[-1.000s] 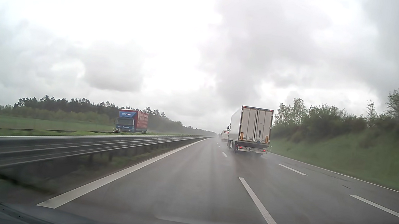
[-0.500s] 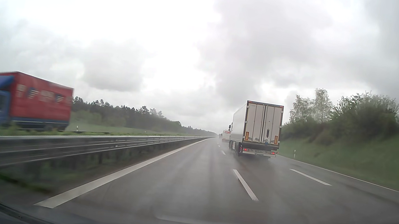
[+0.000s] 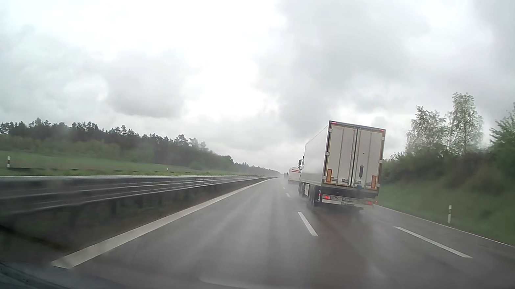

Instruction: Follow the waypoints while adhering to traffic rules and regulations

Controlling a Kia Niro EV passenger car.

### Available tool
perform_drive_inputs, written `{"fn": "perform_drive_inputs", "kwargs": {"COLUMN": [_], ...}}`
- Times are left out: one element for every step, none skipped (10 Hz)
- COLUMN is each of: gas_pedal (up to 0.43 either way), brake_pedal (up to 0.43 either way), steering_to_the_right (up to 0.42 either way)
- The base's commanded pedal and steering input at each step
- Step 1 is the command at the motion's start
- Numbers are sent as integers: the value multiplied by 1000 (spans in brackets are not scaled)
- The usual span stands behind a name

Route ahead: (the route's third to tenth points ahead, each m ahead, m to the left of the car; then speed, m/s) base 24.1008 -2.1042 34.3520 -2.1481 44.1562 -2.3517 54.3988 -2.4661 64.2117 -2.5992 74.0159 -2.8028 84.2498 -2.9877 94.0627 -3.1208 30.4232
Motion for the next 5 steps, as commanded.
{"fn": "perform_drive_inputs", "kwargs": {"gas_pedal": [287, 287, 287, 287, 287], "brake_pedal": [0, 0, 0, 0, 0], "steering_to_the_right": [-2, -1, -1, -1, -1]}}
